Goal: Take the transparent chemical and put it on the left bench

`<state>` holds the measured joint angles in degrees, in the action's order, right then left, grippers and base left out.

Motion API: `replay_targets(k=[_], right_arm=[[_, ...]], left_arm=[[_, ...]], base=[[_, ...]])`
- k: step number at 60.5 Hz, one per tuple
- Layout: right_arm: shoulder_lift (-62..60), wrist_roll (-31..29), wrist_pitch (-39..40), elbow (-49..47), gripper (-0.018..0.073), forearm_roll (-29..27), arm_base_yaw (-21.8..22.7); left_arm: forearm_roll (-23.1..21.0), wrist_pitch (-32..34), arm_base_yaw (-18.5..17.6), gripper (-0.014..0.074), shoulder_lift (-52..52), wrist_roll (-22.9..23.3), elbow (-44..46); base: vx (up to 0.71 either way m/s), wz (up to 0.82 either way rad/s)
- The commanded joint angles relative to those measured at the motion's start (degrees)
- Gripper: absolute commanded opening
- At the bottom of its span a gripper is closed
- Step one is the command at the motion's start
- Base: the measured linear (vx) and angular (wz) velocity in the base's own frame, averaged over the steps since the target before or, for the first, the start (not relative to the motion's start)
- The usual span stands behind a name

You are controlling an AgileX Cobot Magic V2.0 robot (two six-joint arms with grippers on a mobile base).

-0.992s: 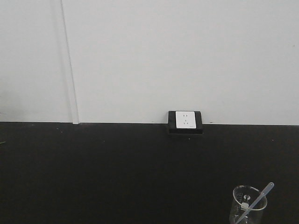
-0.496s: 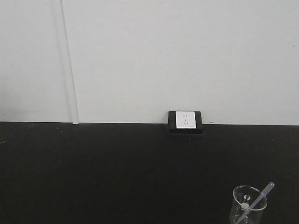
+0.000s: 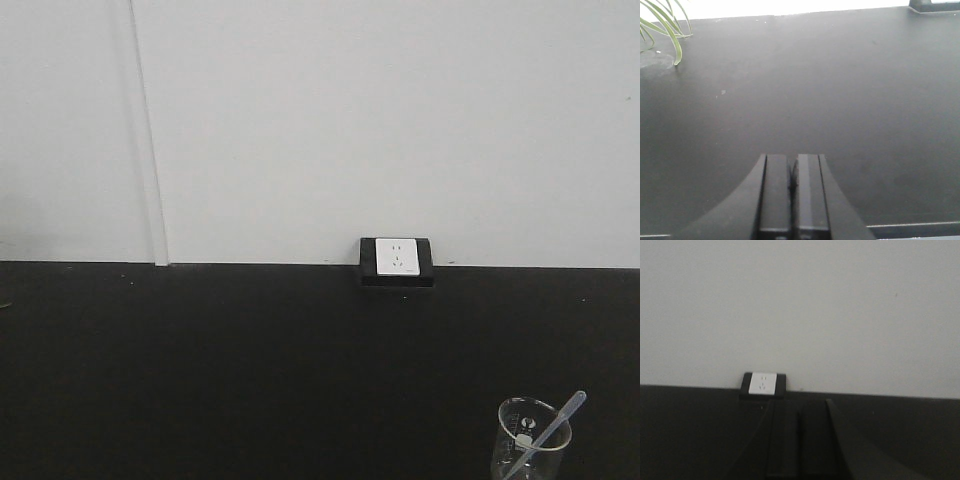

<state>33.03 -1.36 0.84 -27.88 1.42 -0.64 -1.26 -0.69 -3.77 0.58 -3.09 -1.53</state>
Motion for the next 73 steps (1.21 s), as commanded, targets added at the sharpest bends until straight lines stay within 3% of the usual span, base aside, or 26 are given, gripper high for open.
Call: replay_targets(k=[1,13,21,29,39,48,64,73], right_arm=[[6.65,-0.46,3.18,-4.97,-0.0007,-0.21,0.26],[13.41,-0.18,3.71,-8.41,0.0017,-0.27,0.26],[14.94,0.11,4.11,-8.76,0.0080,-0.27,0.26],[15.46,0.11,4.11,-8.76,0.0223,-0.27,0.26],[15.46,0.77,4.95,-8.76,0.0498,-1.42,0.26],[15.95,7.82,4.35,-8.76,0.0652,-10.89,0.26],[26.95,9.77,7.47,-8.76,0.0594,-28.99,0.26],[34.63,9.77,11.89,-8.76,0.0559,-34.82,0.26]], left_arm=[[-0.04,4.49,-0.10,-0.0003,1.10,0.45,-0.93],[-0.04,4.49,-0.10,-0.0003,1.10,0.45,-0.93],[-0.04,4.49,-0.10,-0.0003,1.10,0.45,-0.93],[-0.04,4.49,-0.10,-0.0003,1.10,0.45,-0.93],[-0.04,4.49,-0.10,-0.0003,1.10,0.45,-0.93],[-0.04,4.49,-0.10,-0.0003,1.10,0.45,-0.93],[-0.04,4.49,-0.10,-0.0003,1.10,0.45,-0.93],[-0.04,4.49,-0.10,-0.0003,1.10,0.45,-0.93]], base=[[0.00,0.00],[0.00,0.00],[0.00,0.00],[0.00,0.00],[0.00,0.00],[0.00,0.00],[0.00,0.00],[0.00,0.00]])
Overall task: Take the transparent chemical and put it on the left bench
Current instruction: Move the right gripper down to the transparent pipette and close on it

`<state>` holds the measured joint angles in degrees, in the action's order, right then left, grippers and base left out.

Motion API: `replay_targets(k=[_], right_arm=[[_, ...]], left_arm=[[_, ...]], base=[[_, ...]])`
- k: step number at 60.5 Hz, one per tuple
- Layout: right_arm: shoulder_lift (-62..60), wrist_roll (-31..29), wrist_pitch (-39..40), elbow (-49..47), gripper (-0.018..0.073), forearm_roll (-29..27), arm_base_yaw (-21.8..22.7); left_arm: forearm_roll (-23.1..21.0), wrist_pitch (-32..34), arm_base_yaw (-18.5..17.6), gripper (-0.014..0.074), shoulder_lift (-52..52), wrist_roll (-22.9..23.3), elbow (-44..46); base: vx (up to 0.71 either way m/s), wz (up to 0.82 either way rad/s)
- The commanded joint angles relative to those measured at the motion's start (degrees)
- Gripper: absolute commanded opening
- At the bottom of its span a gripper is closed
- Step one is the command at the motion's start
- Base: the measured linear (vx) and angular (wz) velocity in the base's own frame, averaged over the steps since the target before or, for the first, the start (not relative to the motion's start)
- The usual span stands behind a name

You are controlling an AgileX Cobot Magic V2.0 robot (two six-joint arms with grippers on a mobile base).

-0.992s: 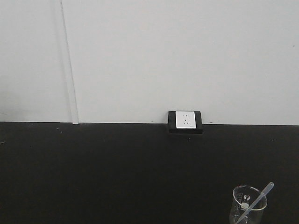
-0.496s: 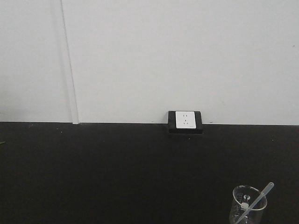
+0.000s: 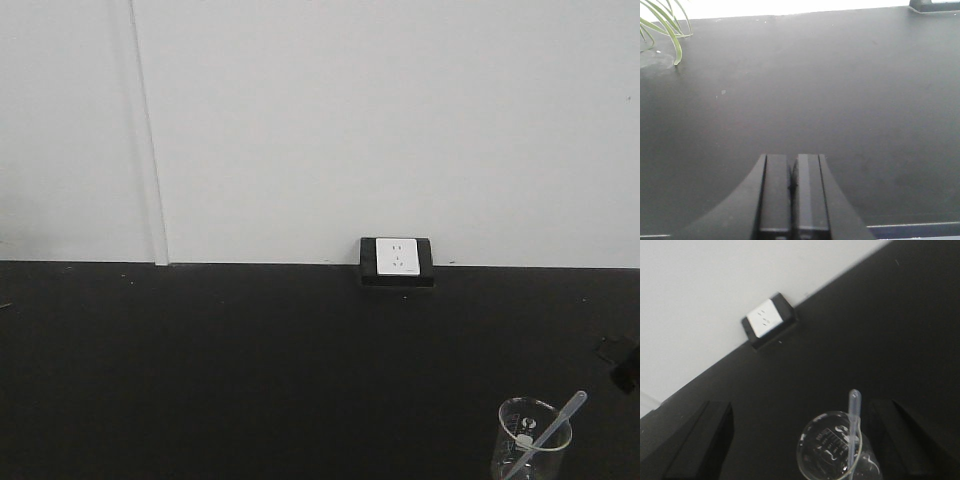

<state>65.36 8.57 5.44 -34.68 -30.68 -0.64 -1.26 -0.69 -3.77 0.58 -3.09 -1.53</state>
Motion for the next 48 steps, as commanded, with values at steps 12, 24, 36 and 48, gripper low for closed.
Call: replay_targets(k=[12,24,36,48], right_arm=[[10.67,-0.15,10.90,-4.36,0.0533,-2.78,0.26],[18.20,-0.15,9.07,-10.82,0.0530,-2.47,0.26],[23.17,-0.15,8.64,-13.43,0.0530,-2.37,0.26],[26.74,-0.61,8.80,-13.35,0.0529,-2.36,0.26]], left_arm=[[-0.04,4.49,-0.10,-0.0003,1.10,0.45,-0.93],[-0.04,4.49,-0.10,-0.0003,1.10,0.45,-0.93],[-0.04,4.49,-0.10,-0.0003,1.10,0.45,-0.93],[-0.04,4.49,-0.10,-0.0003,1.10,0.45,-0.93]], base=[[0.00,0.00],[0.00,0.00],[0.00,0.00],[0.00,0.00]])
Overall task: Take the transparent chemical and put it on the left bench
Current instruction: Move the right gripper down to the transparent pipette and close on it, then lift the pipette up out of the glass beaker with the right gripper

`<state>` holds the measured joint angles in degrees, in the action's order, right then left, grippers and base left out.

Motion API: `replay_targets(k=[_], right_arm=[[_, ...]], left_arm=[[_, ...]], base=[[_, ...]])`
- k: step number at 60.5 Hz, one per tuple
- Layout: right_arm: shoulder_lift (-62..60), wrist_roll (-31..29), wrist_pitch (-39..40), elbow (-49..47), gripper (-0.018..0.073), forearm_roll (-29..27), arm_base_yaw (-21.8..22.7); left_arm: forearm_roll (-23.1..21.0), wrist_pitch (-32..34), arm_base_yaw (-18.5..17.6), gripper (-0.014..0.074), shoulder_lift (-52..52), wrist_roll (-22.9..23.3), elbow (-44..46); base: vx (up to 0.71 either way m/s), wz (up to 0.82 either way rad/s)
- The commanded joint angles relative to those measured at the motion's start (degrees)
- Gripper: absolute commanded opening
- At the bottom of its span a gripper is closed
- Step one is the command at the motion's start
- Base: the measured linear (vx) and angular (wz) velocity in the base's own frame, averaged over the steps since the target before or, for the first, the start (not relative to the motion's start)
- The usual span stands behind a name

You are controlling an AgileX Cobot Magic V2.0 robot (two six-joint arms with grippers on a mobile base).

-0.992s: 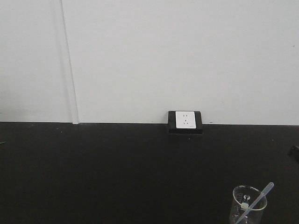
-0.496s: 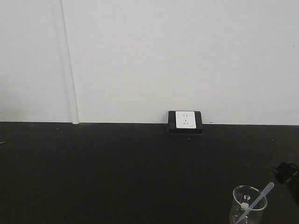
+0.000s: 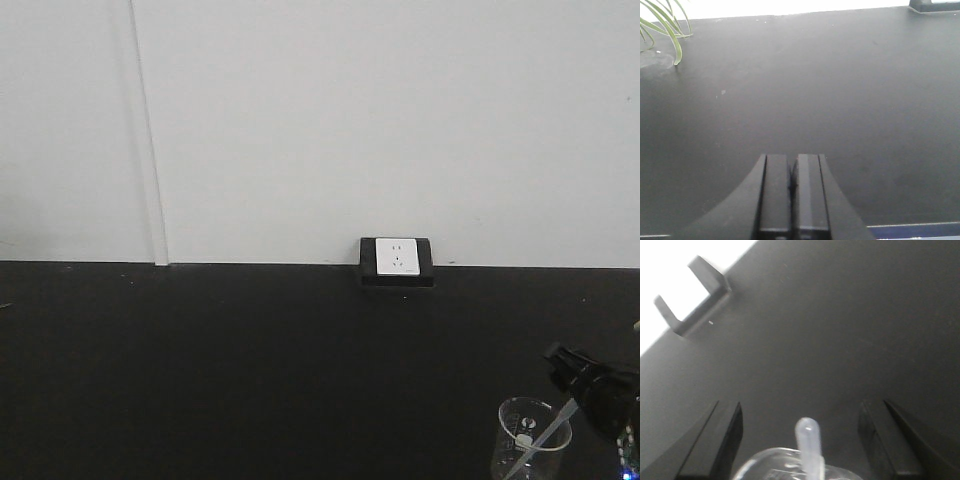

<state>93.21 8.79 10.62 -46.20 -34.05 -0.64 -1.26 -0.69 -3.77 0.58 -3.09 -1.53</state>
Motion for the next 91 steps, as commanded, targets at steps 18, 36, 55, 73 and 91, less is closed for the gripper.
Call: replay_targets(k=[18,36,55,73,91], right_arm=[[-0.47,-0.88,4.07,-1.83,0.0244,1.01,0.26],[-0.47,-1.69,4.23,-1.83,-0.0010,2.37,0.26],[-7.78,-1.73,9.76,-1.83,-0.0004,16.75,0.26],[-22.28,-0.91,4.79,-1.78,-0.0004,46.03,0.08],[-38.73,-0.54,2.06,7.10,-0.0004,49.79,0.08]], left_arm=[[-0.04,4.49,-0.10,-0.0003,1.10,0.45,-0.93],[-0.04,4.49,-0.10,-0.0003,1.10,0.45,-0.93],[-0.04,4.49,-0.10,-0.0003,1.10,0.45,-0.93],[-0.04,4.49,-0.10,-0.0003,1.10,0.45,-0.93],[-0.04,4.49,-0.10,-0.0003,1.10,0.45,-0.93]], base=[[0.00,0.00],[0.00,0.00],[0.00,0.00],[0.00,0.00],[0.00,0.00]])
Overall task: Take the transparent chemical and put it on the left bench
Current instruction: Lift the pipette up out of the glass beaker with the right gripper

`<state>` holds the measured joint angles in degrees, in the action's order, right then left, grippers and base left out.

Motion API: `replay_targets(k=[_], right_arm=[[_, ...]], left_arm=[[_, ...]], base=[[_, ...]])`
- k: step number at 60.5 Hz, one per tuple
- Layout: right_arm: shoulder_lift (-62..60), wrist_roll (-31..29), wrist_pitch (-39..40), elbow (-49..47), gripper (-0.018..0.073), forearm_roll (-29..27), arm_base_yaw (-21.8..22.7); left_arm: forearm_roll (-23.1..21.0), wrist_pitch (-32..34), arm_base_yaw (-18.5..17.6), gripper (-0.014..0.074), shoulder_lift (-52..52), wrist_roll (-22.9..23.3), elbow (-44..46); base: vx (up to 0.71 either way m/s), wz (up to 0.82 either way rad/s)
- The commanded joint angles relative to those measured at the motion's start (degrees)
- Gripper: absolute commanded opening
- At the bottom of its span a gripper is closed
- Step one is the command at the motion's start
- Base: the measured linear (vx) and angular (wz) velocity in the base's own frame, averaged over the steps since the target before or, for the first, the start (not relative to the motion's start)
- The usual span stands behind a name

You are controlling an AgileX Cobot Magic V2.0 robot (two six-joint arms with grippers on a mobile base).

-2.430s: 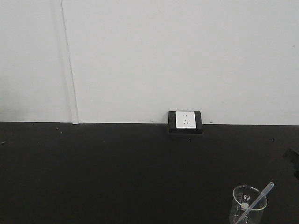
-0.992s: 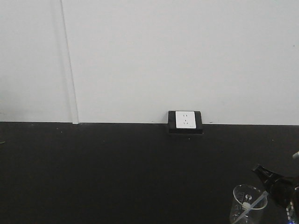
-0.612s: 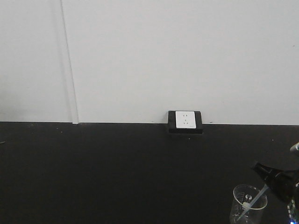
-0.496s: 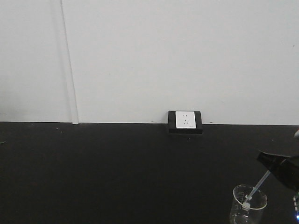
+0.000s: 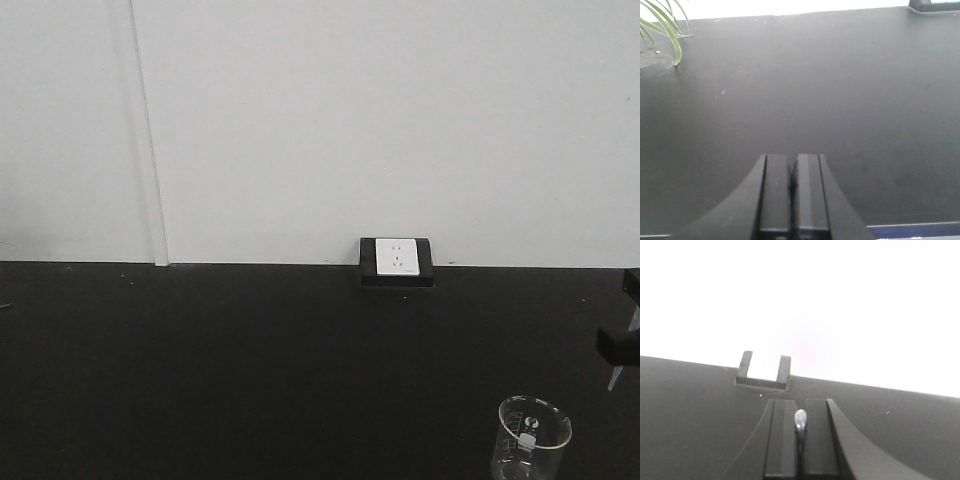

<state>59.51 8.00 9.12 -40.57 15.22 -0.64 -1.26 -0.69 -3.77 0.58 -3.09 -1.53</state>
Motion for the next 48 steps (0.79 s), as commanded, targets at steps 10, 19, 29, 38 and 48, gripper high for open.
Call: replay_targets(k=[10,19,29,38,48], right_arm=[[-13.38,0.58,3.62,8.32,-0.0004,0.51,0.08],[-19.16,0.57,3.93,11.94,-0.0004,0.63,0.14],[-21.74,0.66,2.83,12.12,-0.0004,0.50,0.14],[-22.23,0.65,0.68,12.12,-0.0004,-0.07,0.18],[-22.16,0.65,0.07,12.12,-0.0004,-0.07,0.18]], left_arm=[[-0.04,4.49,-0.10,-0.0003,1.10,0.45,-0.93],[-0.04,4.49,-0.10,-0.0003,1.10,0.45,-0.93],[-0.04,4.49,-0.10,-0.0003,1.10,0.45,-0.93],[-0.04,4.49,-0.10,-0.0003,1.10,0.45,-0.93],[-0.04,4.49,-0.10,-0.0003,1.10,0.45,-0.93]], base=[[0.00,0.00],[0.00,0.00],[0.00,0.00],[0.00,0.00],[0.00,0.00]])
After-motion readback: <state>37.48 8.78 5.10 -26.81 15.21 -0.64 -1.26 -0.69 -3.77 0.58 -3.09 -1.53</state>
